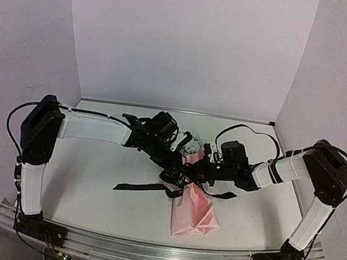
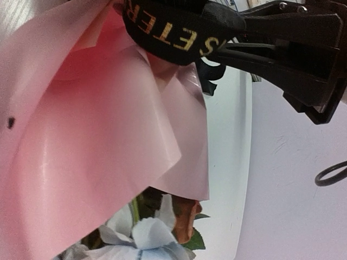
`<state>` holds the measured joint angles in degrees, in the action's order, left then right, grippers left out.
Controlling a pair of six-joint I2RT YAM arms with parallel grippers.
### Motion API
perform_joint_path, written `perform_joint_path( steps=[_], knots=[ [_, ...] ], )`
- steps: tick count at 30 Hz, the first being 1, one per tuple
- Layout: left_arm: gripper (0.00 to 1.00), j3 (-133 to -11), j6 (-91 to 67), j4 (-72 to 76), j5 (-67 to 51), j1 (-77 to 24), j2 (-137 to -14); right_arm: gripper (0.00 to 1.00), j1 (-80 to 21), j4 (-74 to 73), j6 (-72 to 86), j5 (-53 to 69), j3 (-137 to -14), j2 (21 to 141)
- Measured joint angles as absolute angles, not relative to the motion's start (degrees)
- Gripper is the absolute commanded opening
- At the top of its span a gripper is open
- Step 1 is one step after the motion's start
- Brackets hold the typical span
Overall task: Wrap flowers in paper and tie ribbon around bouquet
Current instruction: Cross the ribbon over the folded bouquet.
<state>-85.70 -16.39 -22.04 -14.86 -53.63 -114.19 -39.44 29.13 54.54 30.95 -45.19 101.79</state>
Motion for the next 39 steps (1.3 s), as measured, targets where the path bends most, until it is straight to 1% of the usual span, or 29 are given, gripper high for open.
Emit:
perform_joint_path(
  steps=[9, 17, 28, 34, 39],
  knots=[
    [0.15, -85.4, -16.5, -20.9, -17.2, -53.1, -114.6, 0.01, -39.1, 27.8, 55.1, 34.3, -47.0, 102.1],
    [0.08, -83.0, -16.9, -19.3, -19.2, -52.7, -112.1, 0.00, -40.0, 27.7, 55.6, 36.8, -47.2, 102.1],
    [0.07, -81.0, -17.9, -17.1, -21.4, -52.1, -111.6, 0.00, -41.4, 26.1, 55.1, 36.6, -47.2, 102.1],
    [0.06, -80.2, -17.8, -15.8, -22.6, -51.9, -111.5, 0.00, -41.6, 25.6, 53.5, 34.1, -47.2, 103.4],
    [0.10, -79.9, -18.0, -14.9, -23.4, -51.3, -111.5, 0.00, -41.6, 24.9, 51.6, 31.2, -47.2, 103.6]
  ],
)
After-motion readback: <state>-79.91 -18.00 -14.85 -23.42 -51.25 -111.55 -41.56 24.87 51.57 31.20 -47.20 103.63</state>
